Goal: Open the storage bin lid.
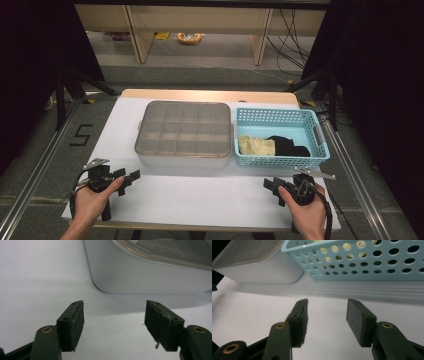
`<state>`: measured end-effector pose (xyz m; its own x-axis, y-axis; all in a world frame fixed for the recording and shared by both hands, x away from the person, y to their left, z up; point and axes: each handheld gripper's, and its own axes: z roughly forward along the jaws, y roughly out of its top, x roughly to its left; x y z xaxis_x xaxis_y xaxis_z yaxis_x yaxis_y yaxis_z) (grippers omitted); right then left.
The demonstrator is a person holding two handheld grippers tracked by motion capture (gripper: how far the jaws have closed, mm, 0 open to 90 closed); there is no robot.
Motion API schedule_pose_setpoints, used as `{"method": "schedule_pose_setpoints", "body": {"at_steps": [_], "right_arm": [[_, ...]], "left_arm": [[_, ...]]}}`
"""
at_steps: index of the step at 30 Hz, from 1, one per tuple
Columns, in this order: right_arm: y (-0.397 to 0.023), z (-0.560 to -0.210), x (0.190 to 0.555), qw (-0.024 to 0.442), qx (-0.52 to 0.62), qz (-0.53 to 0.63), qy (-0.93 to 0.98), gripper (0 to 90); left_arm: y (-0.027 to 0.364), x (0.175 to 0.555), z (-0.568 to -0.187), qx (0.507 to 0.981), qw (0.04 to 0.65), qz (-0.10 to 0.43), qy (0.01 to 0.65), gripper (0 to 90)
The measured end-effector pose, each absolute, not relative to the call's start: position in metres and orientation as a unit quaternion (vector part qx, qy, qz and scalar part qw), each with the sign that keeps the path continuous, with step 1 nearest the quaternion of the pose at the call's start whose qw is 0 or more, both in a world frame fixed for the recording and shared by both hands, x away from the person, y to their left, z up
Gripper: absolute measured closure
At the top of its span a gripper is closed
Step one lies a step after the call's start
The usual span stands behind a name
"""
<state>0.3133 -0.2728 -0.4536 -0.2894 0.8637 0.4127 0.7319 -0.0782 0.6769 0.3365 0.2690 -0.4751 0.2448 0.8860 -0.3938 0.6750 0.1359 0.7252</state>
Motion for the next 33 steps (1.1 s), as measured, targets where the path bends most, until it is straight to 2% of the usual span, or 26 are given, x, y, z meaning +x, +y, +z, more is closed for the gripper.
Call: {"method": "schedule_pose_setpoints", "body": {"at_steps": [2, 10, 13, 14, 17, 20, 23, 25, 27, 28, 31, 33], "right_arm": [[-0.271, -0.452, 0.312, 0.054, 0.603, 0.44, 0.663, 52.1], [-0.27, -0.454, 0.315, 0.074, 0.585, 0.438, 0.679, 52.2], [-0.27, -0.453, 0.314, 0.07, 0.583, 0.439, 0.68, 52.1], [-0.267, -0.451, 0.312, 0.056, 0.598, 0.435, 0.671, 52.1], [-0.267, -0.452, 0.313, 0.08, 0.583, 0.435, 0.682, 52.0], [-0.268, -0.451, 0.313, 0.074, 0.58, 0.441, 0.681, 52.0], [-0.266, -0.451, 0.314, 0.081, 0.576, 0.436, 0.686, 51.9], [-0.261, -0.446, 0.312, 0.068, 0.588, 0.438, 0.677, 51.9], [-0.262, -0.444, 0.313, 0.083, 0.576, 0.434, 0.688, 51.9], [-0.26, -0.443, 0.311, 0.069, 0.586, 0.439, 0.678, 51.9], [-0.263, -0.445, 0.312, 0.082, 0.576, 0.437, 0.686, 51.9], [-0.262, -0.445, 0.312, 0.076, 0.585, 0.439, 0.678, 51.9]], "left_arm": [[0.27, 0.336, -0.474, 0.646, 0.453, 0.117, 0.603, 31.4], [0.274, 0.334, -0.468, 0.629, 0.472, 0.114, 0.607, 31.2], [0.275, 0.337, -0.459, 0.624, 0.481, 0.116, 0.605, 31.5], [0.276, 0.339, -0.455, 0.625, 0.485, 0.115, 0.601, 31.7], [0.281, 0.345, -0.441, 0.622, 0.486, 0.111, 0.604, 32.8], [0.283, 0.352, -0.435, 0.622, 0.488, 0.112, 0.602, 34.1], [0.287, 0.369, -0.425, 0.625, 0.489, 0.104, 0.599, 34.7], [0.288, 0.385, -0.418, 0.627, 0.487, 0.093, 0.601, 35.2], [0.289, 0.402, -0.415, 0.622, 0.484, 0.069, 0.612, 36.3], [0.288, 0.418, -0.412, 0.628, 0.471, 0.067, 0.616, 36.8], [0.287, 0.44, -0.409, 0.625, 0.464, 0.047, 0.626, 37.9], [0.286, 0.453, -0.407, 0.63, 0.45, 0.053, 0.631, 38.7]]}}
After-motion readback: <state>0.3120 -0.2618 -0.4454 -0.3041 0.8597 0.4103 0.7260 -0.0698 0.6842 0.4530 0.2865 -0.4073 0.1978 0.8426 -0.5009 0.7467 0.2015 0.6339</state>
